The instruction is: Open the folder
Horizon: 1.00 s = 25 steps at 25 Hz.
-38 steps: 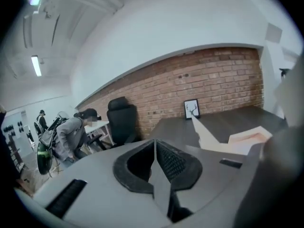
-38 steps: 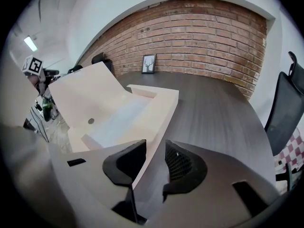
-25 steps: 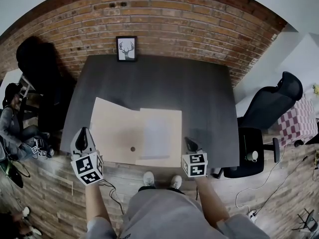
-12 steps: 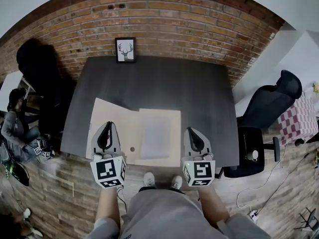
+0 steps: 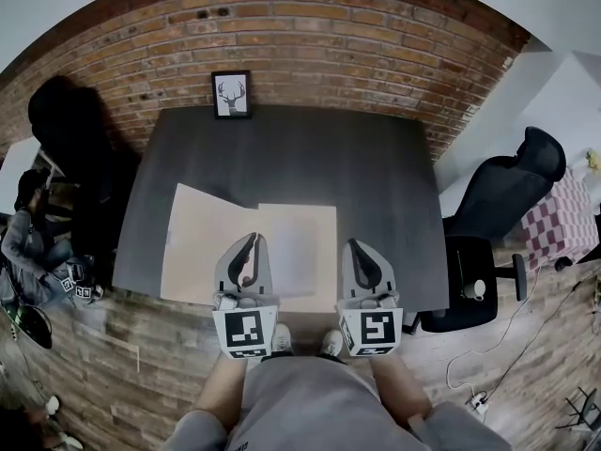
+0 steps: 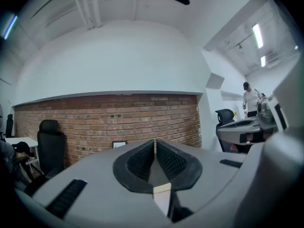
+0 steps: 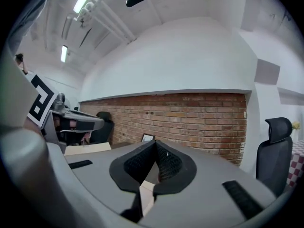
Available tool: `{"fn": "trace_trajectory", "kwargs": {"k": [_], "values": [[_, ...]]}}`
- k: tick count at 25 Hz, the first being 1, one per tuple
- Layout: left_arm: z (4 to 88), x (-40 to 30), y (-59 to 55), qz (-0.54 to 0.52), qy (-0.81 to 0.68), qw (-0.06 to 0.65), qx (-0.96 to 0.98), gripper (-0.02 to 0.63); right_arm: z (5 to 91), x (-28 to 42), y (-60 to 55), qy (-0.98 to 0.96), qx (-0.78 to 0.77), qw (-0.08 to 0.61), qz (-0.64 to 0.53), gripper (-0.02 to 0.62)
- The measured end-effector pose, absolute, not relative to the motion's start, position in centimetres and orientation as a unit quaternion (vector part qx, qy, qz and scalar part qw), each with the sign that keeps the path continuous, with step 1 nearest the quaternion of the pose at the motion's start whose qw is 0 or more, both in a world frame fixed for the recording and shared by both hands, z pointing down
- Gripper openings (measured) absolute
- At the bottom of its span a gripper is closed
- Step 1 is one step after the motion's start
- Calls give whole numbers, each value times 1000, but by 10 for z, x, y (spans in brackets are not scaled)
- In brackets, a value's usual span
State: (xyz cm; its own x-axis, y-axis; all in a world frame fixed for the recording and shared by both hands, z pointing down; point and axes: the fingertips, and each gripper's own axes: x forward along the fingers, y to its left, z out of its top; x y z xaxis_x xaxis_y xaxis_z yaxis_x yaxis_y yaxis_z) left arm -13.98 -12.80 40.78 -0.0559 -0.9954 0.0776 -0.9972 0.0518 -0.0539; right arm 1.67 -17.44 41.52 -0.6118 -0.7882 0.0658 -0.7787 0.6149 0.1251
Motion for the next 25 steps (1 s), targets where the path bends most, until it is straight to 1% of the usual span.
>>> {"fn": "trace_trajectory", "kwargs": {"k": [6, 25], "values": [[409, -123, -130, 48, -716, 0, 696, 15, 416, 17, -171, -898, 436, 54, -36, 0], [408, -116, -126, 51, -708, -3, 704, 15, 411, 22, -166, -893, 446, 49, -31, -2]]}}
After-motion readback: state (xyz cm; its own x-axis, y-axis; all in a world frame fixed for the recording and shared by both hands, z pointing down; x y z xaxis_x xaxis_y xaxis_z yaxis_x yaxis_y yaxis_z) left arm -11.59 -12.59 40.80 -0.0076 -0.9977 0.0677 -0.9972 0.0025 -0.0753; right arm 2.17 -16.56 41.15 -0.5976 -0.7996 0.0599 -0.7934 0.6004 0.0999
